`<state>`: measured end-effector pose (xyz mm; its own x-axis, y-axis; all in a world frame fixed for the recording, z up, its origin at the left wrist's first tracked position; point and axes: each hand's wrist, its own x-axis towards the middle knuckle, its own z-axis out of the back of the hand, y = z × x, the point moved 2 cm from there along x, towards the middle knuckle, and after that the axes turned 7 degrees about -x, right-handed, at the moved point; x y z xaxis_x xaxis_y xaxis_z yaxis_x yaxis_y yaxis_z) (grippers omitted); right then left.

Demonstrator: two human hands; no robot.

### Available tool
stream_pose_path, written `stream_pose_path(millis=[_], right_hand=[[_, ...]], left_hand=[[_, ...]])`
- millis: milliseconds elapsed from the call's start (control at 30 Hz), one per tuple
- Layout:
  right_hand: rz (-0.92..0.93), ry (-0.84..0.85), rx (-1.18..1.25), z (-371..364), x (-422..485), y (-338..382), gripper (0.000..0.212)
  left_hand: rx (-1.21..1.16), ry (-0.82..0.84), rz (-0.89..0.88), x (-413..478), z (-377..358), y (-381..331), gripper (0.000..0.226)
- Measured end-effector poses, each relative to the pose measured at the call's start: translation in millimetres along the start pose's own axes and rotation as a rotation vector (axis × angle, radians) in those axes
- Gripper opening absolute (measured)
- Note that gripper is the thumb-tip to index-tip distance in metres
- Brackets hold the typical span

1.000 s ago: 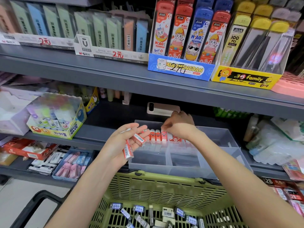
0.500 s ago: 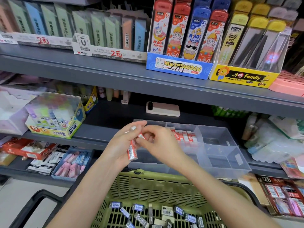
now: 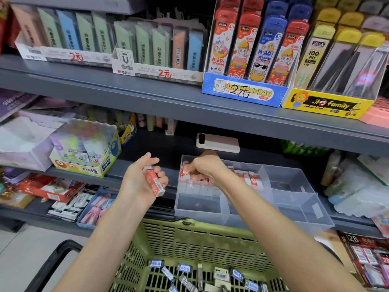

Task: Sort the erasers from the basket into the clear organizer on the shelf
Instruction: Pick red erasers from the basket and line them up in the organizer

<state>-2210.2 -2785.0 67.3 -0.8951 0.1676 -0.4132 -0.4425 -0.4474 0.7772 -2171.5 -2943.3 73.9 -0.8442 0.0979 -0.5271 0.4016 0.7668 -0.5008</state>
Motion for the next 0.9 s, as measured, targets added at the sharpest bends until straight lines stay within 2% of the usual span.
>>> stream_pose_path(millis=[67,167,267,333,400,467,500,533,600,667,733,800,900], right_hand=[[0.009,-0.024,-0.119,-5,5,1,0.025],[0.101,-0.113,-0.513,-3,2,5,0.026],[0.184,-0.162,-0.684,-1,-9,5,0.027],[0.292,-0.325,-0.742,0,-23,6,0.023],[0.445,-0.422,-0.512,1,-42,7,0.03],[0.538,-0.259,-0.245,-4,-62,10,0.03],[0.553,-0.16,-0.208,-8,-71,10,0.025],[0.557,-0.1,-0.211,-11,-78,9,0.018],[0.524,-0.084,-0.197,-9,-85,7,0.009],[0.459,-0.01,-0.047,0,-91,1,0.01],[0.395,0.081,0.087,13,-96,-10,0.008],[0.36,0.051,0.13,34,-97,-22,0.005],[0.272,-0.252,0.133,81,-83,-42,0.008]], left_hand=[[-0.047,0.032,0.013,0,0,-2,0.013],[-0.064,0.059,0.007,1,0,-3,0.003],[-0.049,0.079,-0.058,-1,0,-1,0.014],[-0.043,0.119,-0.102,-2,0,0,0.018],[-0.015,0.173,-0.138,-2,0,0,0.022],[0.004,0.242,-0.16,-2,-3,3,0.023],[0.013,0.281,-0.161,-4,-5,5,0.023],[0.031,0.324,-0.153,-6,-8,7,0.025],[0.103,0.41,-0.139,-11,-14,13,0.04],[0.183,0.481,-0.126,-16,-23,20,0.05],[0.261,0.526,-0.107,-20,-30,29,0.048],[0.469,0.552,-0.168,-24,-34,38,0.038],[1.064,0.52,-0.526,-21,-31,45,0.03]])
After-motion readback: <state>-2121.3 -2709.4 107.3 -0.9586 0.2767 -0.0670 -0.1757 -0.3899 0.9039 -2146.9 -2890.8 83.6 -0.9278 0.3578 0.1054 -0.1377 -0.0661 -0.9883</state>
